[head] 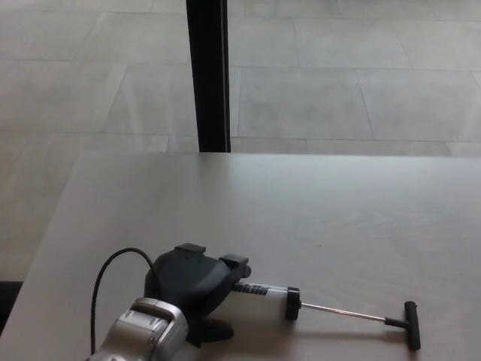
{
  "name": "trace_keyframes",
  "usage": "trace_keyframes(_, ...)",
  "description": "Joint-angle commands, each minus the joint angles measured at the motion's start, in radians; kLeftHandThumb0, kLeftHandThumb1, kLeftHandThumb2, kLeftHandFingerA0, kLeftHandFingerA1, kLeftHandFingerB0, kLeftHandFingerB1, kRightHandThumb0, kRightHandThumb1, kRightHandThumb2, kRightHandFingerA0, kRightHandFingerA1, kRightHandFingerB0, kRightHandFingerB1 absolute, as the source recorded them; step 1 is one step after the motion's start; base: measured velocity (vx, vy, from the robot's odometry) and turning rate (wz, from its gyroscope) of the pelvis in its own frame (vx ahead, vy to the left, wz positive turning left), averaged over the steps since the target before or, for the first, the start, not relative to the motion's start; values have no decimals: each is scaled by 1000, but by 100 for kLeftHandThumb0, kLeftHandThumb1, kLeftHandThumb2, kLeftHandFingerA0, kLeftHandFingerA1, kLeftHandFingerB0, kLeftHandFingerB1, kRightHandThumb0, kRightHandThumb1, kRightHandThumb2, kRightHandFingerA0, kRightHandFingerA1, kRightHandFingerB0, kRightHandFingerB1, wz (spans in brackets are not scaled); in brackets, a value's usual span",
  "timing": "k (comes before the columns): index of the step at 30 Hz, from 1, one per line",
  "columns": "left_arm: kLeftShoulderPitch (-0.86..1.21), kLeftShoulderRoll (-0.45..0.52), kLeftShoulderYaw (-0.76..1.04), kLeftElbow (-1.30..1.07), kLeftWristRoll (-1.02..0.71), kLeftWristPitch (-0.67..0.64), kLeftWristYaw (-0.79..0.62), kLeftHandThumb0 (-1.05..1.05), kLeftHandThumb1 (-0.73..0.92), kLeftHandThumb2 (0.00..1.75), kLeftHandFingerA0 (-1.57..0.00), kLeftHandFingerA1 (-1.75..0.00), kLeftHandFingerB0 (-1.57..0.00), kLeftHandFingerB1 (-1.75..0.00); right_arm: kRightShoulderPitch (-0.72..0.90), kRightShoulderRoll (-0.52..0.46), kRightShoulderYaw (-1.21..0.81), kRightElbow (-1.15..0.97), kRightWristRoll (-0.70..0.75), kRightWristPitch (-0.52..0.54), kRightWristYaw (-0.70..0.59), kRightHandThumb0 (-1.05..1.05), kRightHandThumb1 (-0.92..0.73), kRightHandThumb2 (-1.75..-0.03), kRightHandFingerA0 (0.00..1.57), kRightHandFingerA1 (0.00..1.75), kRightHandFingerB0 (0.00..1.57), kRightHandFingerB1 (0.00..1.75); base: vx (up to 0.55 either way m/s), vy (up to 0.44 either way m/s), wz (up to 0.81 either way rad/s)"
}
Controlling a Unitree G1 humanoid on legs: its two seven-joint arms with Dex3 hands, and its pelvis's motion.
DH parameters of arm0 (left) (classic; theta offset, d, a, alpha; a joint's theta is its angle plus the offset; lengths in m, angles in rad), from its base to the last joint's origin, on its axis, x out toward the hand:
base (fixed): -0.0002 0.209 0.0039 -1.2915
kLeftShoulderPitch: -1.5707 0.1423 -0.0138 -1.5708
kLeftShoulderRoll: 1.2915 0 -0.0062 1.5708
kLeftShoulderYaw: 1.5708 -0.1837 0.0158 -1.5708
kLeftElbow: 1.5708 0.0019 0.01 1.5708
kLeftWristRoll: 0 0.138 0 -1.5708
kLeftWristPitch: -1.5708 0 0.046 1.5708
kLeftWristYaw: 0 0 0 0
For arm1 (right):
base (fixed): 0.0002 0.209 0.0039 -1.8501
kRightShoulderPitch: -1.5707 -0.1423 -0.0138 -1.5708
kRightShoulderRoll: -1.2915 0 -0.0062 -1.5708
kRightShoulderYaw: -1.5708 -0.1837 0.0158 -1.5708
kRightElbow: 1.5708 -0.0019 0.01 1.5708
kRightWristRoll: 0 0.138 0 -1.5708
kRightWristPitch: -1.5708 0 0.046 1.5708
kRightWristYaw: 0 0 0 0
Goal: The robot uses its left hand to lift the air pump kept on the middle of the desk and use the right hand to compress the handle
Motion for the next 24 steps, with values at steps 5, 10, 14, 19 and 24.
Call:
trace_keyframes(5, 18, 105, -25, 27, 112, 78, -99, -51, 60, 57, -41, -78, -37, -48, 7, -35, -45, 10, -22, -13, 0, -70, -68, -105, 31, 57, 36, 53, 0, 0, 0)
trace_keyframes(10, 39, 7, 51, 43, 28, 110, -21, -48, 64, 58, -58, -98, -39, -51, -2, -20, -53, 7, -28, -9, -21, -64, -70, -105, 35, 58, 36, 52, 0, 0, 0)
trace_keyframes(14, 27, -87, 89, 92, -6, 86, 51, -49, 63, 62, -81, -148, -38, -53, -13, -16, -45, -6, -21, 5, -22, -63, -81, -65, 38, 49, 43, 37, 0, 0, 0)
trace_keyframes(19, 10, -200, 128, 159, -46, 40, 145, -45, 70, 64, -73, -142, -56, -69, -42, -6, -31, -12, -25, 16, -36, -65, -81, -65, 38, 51, 46, 39, 0, 0, 0)
trace_keyframes(24, -23, -283, 112, 192, -41, 64, 143, -51, 60, 100, -86, -115, -40, -63, -47, -14, -23, 2, -34, 5, -31, -64, -81, -65, 40, 51, 43, 37, 0, 0, 0)
